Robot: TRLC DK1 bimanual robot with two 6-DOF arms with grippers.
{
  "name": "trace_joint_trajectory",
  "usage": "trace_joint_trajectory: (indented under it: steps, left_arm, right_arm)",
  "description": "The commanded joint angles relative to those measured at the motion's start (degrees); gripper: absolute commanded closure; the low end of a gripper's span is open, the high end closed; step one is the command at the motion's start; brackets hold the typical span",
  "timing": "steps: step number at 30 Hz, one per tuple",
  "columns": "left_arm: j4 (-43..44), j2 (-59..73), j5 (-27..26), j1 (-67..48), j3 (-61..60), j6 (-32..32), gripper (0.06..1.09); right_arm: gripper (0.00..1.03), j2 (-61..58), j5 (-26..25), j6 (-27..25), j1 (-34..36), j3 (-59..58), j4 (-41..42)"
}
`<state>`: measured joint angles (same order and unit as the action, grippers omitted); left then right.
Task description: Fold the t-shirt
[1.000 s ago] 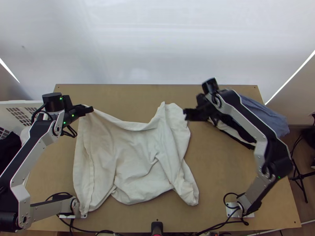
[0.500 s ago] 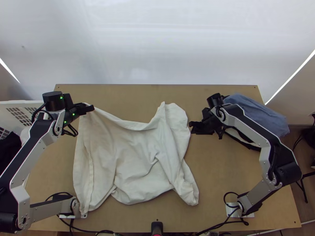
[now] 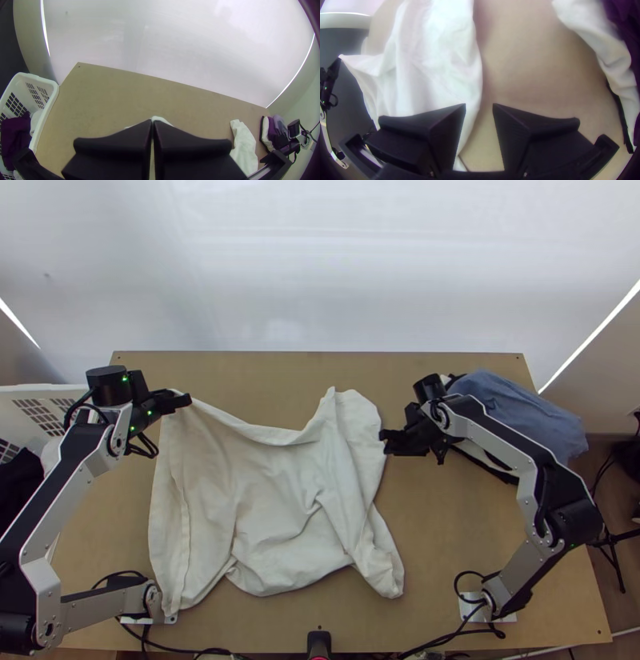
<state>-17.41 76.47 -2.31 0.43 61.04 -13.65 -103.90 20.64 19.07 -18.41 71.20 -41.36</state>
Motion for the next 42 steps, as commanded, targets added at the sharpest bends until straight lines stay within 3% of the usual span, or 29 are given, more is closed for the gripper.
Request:
trace_joint_trajectory:
  steps: [1, 9, 13, 14, 19, 26, 33, 39, 42]
  left_arm:
    - [0.01, -0.09, 0.02, 0.1, 0.05, 0.11, 1.05]
    - [0.01, -0.27, 0.02, 0.45, -0.04, 0.2, 1.05]
    - [0.01, -0.18, 0.02, 0.54, -0.3, 0.2, 1.05]
    - [0.09, -0.18, 0.02, 0.63, -0.22, 0.2, 1.05]
    - [0.09, -1.06, -0.07, 1.16, 1.28, -0.06, 1.05]
    - [3.35, -2.73, -0.07, 1.07, 8.75, -5.51, 1.05]
    - [8.27, 6.33, 0.02, 2.03, 17.63, -4.81, 1.05]
    - [9.5, 17.31, 0.02, 3.7, 27.47, -4.9, 1.05]
    - [7.74, 18.89, 0.02, 3.53, 33.01, -6.48, 1.05]
  right_arm:
    - [0.62, -1.66, 0.01, 0.44, -1.36, 0.52, 0.93]
    - [0.65, -2.63, 0.01, 0.97, -2.77, 0.61, 1.73]
    - [0.96, -2.54, -1.22, 0.97, -3.03, -0.27, 4.71]
    - [1.0, -2.1, -1.48, 0.97, -3.03, -0.45, 5.15]
    - [1.0, 4.93, -2.98, 1.14, -2.24, 2.1, 5.42]
    - [1.0, 10.12, -6.85, 1.67, 2.59, 17.31, 10.78]
    - [1.0, -0.08, -9.57, -1.49, 6.29, 39.89, 10.69]
    - [1.0, -8.78, -9.48, -2.28, 7.6, 52.99, 9.46]
    - [1.0, -7.64, -9.39, -2.63, 6.9, 56.59, 9.02]
